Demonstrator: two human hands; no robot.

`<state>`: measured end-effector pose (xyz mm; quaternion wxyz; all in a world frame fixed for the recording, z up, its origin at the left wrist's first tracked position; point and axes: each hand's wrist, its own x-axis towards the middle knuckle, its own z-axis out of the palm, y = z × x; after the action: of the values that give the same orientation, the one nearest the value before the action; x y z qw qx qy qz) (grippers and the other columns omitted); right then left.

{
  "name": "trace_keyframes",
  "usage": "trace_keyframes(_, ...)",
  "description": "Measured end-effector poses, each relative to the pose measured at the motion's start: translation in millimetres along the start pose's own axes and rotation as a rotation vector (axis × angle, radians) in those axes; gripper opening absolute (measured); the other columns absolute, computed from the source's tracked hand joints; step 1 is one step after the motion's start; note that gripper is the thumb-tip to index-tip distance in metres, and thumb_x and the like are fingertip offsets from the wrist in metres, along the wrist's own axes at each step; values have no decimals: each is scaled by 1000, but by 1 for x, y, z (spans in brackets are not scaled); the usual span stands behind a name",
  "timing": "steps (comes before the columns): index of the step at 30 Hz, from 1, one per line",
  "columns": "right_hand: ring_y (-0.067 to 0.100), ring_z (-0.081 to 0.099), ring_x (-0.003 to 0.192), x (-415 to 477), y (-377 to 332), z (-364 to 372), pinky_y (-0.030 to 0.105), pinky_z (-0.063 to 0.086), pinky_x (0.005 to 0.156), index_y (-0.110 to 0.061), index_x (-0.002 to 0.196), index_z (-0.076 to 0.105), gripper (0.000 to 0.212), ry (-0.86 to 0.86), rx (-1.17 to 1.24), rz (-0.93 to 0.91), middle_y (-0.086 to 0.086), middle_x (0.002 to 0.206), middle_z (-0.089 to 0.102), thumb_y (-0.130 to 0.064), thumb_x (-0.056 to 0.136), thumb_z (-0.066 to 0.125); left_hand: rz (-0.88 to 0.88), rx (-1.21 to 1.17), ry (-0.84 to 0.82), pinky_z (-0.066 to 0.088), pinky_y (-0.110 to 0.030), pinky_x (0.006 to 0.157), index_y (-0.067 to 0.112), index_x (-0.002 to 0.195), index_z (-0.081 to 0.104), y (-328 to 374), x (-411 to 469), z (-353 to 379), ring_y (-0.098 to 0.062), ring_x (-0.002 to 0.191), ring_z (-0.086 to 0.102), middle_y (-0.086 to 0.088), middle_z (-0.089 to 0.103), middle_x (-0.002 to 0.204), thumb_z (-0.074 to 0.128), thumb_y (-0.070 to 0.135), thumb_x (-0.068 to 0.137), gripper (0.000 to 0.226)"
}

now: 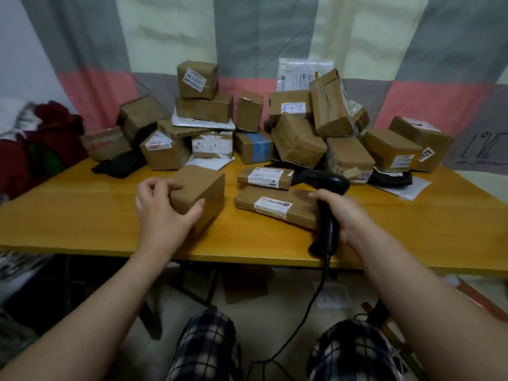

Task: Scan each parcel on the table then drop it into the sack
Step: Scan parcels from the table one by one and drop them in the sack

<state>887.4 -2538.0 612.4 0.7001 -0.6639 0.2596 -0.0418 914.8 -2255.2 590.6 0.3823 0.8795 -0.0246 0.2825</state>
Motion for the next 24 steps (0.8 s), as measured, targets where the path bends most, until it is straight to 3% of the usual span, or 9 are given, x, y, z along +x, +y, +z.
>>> trace_keyframes(3,19,56,93,1,-2,22,31,43,73,-20,99,62,28,80,-96,-212,1,96,63,-31,77,76,-83,-205,3,33,-23,92,19,106,46,-5,2,-9,-16,106,40,-1,34,120,72,33,82,38)
trace_keyframes(6,11,56,89,-15,-2,45,26,42,68,-28,88,62,16,-41,-120,-360,-7,90,63,-25,79,76,-198,-327,-78,36,-26,85,21,99,48,-10,5,-10,-17,103,46,-1,46,115,65,39,87,27)
trace_keyframes(9,9,60,92,-29,3,68,25,45,74,-30,87,64,14,-237,-59,-355,-8,92,67,-23,81,75,-360,-525,-212,42,-25,71,19,101,52,-9,6,-10,-19,101,55,6,54,100,51,46,94,28)
trace_keyframes(11,15,65,94,-34,9,80,30,51,79,-27,93,67,16,-343,38,-284,-3,95,71,-20,81,74,-417,-509,-293,40,-25,67,21,102,53,-8,8,-8,-12,93,55,9,55,96,43,49,97,29)
trace_keyframes(14,22,68,97,-34,18,94,43,53,93,-23,100,66,22,-334,81,-224,6,99,72,-21,80,75,-272,-177,-197,34,-30,74,16,98,51,-14,16,-2,-22,94,52,-2,54,97,39,38,102,24)
trace_keyframes(17,22,68,95,-33,23,97,45,51,95,-23,95,65,17,-303,122,-201,5,95,72,-22,81,74,-47,-173,-62,39,-31,84,17,97,49,-18,19,-3,-15,97,46,-2,49,102,45,33,100,17)
trace_keyframes(19,20,67,95,-33,24,95,44,51,95,-24,94,64,15,-296,140,-210,4,95,71,-22,82,73,65,-225,-176,38,-27,94,25,101,51,-17,16,-6,-9,105,43,3,44,112,50,51,92,27)
trace_keyframes(21,20,66,97,-33,24,94,44,51,96,-25,95,64,16,-289,128,-238,3,97,71,-23,82,73,93,-188,-336,32,-26,101,33,114,48,-18,10,-10,-8,118,36,7,34,124,54,70,73,56)
trace_keyframes(24,18,64,103,-32,26,91,43,49,97,-25,103,64,25,-275,93,-284,2,104,70,-26,80,74,-29,-233,-450,38,-25,100,36,140,29,-26,-2,-16,-10,122,35,5,24,139,78,54,69,88)
